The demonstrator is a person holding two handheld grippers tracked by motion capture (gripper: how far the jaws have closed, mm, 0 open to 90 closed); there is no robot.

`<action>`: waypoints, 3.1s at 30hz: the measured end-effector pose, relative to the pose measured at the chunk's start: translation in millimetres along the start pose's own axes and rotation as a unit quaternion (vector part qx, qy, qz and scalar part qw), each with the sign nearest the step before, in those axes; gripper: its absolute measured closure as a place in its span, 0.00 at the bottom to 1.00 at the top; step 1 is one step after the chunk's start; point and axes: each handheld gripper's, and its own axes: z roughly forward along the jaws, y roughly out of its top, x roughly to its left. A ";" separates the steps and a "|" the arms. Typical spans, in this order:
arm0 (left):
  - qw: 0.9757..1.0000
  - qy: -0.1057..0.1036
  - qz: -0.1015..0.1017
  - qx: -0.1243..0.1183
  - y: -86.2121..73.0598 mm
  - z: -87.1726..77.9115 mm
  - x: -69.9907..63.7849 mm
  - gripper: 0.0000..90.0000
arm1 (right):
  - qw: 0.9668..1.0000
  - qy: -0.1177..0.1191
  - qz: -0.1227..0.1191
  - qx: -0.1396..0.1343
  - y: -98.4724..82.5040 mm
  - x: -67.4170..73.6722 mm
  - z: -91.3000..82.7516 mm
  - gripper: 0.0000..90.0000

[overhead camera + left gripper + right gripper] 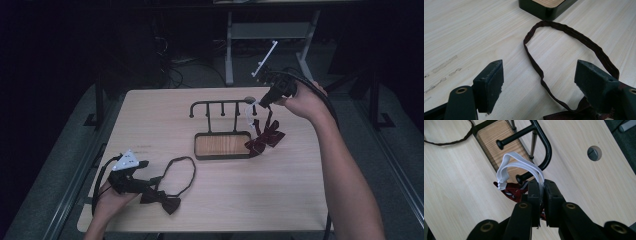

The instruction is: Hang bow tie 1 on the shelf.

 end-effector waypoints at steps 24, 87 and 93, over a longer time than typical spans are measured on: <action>1.000 0.001 0.008 0.006 1.5 1.8 -2.8 0.26 | 1.000 0.005 0.021 0.004 -1.6 -11.8 16.1 0.88; 1.000 0.000 0.008 0.018 -0.2 6.1 -3.0 0.26 | 0.993 0.097 -0.013 -0.070 -95.7 25.5 45.7 0.63; 1.000 -0.003 0.006 0.019 -0.1 7.6 -4.1 0.26 | 0.993 0.100 -0.017 -0.066 -106.4 29.8 53.0 0.62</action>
